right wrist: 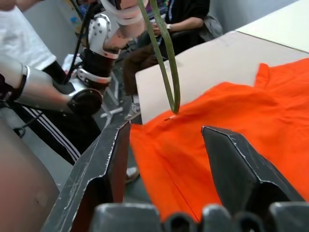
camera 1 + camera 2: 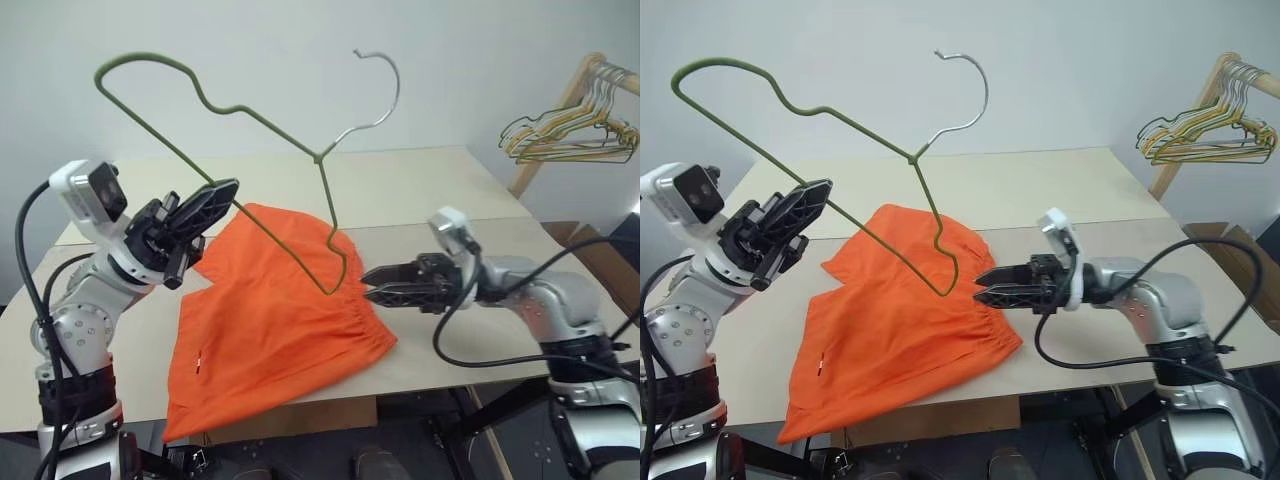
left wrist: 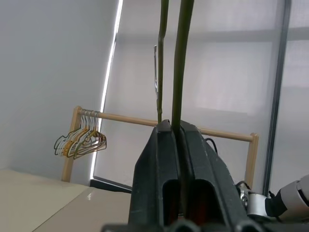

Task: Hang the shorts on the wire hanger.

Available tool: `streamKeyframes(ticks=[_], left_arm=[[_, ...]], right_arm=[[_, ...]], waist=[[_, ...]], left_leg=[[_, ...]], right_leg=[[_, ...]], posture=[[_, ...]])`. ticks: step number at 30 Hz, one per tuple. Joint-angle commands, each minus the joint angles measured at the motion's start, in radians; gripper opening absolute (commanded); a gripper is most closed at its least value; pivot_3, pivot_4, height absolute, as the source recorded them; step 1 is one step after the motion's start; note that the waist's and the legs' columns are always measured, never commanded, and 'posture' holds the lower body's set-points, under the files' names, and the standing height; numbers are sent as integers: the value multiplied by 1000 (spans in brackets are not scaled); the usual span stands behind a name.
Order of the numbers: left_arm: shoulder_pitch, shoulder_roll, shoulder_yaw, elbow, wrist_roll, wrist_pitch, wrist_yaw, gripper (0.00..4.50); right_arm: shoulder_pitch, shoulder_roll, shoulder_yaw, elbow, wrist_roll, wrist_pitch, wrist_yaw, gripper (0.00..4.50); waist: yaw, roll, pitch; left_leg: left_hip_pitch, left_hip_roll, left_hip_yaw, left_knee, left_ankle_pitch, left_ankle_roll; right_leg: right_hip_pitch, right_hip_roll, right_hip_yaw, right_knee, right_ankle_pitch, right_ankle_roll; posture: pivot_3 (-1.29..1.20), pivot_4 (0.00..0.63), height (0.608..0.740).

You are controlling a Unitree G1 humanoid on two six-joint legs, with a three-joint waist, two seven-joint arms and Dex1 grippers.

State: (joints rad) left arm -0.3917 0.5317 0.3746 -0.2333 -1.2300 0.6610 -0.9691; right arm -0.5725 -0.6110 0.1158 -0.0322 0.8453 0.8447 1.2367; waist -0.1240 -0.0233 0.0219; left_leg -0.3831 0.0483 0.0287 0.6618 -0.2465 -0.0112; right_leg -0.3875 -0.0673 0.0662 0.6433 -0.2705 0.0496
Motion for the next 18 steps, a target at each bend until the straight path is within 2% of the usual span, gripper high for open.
streamKeyframes(ticks=[1,5,16,18], left_arm=[[-5,-4,3,-28,-19,-2,7,0],[-5,-10,-4,-27,-19,1,21,0],[-4,-31,-17,-24,-12,-9,30,0],[-6,-34,-18,-21,-10,-13,36,0]], right_arm=[[-36,45,-3,-24,-6,3,-29,2879],[-61,93,-13,-21,15,40,-62,2879],[-87,132,-16,-30,24,75,-70,2879],[-90,140,-18,-26,25,82,-74,2515]], waist=[[1,0,0],[4,0,0],[3,0,0],[3,0,0]], left_leg=[[0,0,0,0,0,0],[-1,0,0,0,0,0],[-1,0,0,0,0,0],[-1,0,0,0,0,0]], right_leg=[[0,0,0,0,0,0],[0,-1,0,0,0,0],[0,0,0,0,0,0],[-1,0,0,0,0,0]], posture=[[-84,0,740],[-84,0,740],[-83,0,740],[-81,0,740]])
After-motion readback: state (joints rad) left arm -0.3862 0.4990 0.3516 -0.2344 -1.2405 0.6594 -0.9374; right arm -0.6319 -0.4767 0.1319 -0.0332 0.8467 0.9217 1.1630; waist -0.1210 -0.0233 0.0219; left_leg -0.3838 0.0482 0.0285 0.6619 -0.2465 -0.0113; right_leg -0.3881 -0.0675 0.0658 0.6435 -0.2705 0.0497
